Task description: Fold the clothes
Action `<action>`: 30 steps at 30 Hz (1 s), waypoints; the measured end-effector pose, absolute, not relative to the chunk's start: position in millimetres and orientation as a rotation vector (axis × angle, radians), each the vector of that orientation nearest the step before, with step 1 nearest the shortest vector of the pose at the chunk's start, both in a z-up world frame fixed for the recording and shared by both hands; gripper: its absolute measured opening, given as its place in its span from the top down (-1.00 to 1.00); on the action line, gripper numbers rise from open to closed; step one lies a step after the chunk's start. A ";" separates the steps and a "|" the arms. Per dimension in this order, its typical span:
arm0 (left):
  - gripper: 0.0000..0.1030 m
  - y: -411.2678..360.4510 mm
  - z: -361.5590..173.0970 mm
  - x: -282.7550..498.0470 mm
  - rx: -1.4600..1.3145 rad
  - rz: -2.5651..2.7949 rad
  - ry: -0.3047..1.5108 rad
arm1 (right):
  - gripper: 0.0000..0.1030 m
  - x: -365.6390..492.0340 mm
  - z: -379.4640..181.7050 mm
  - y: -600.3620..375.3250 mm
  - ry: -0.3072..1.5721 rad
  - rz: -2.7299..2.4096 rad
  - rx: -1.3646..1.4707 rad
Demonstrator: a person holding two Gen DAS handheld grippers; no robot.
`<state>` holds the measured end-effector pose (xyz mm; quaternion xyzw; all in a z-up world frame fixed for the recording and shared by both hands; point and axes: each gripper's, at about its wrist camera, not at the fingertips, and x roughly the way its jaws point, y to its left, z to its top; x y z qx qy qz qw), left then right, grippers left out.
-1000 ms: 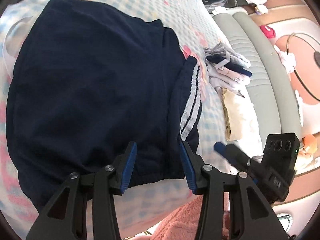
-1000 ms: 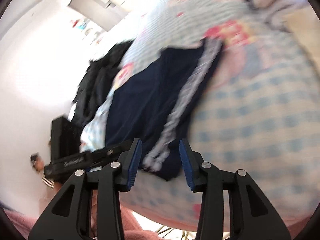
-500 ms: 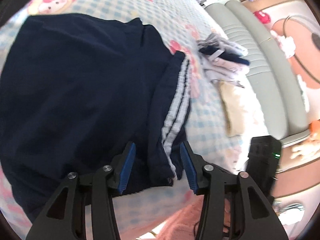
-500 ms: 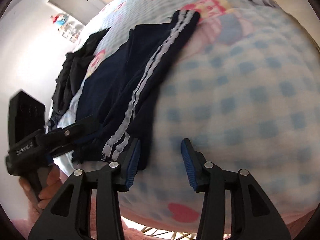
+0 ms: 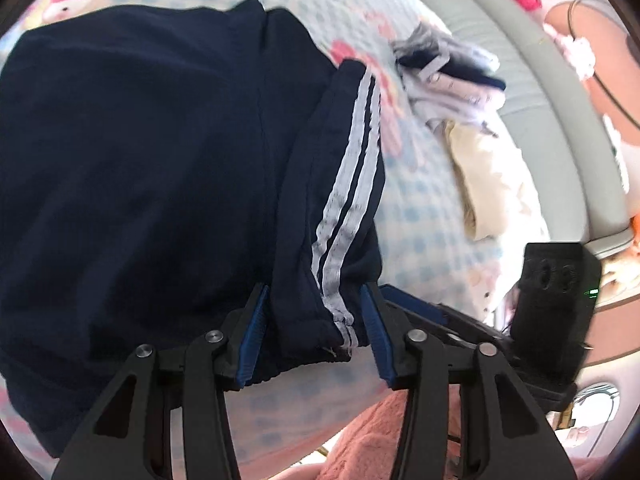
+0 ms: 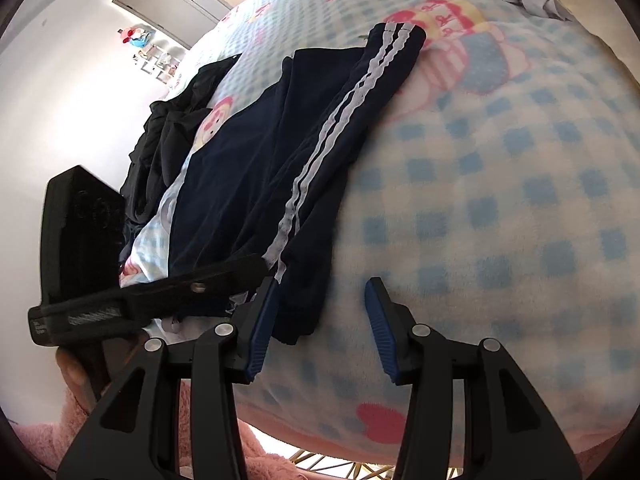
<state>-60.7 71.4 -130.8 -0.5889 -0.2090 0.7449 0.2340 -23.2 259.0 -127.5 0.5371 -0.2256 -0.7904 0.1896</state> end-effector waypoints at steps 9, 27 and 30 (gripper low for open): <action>0.69 51.9 -100.4 -65.2 -1.498 2.143 -0.624 | 0.03 -11.1 -116.7 233.8 -0.389 -2.139 1.486; 0.79 -43.9 -83.7 -18.6 -1.406 2.358 -0.884 | 0.05 -17.1 -115.3 196.1 -0.330 -2.271 1.496; 0.79 -57.6 -77.6 -6.3 -1.369 2.412 -0.877 | 0.05 -16.6 -118.2 186.0 -0.324 -2.247 1.511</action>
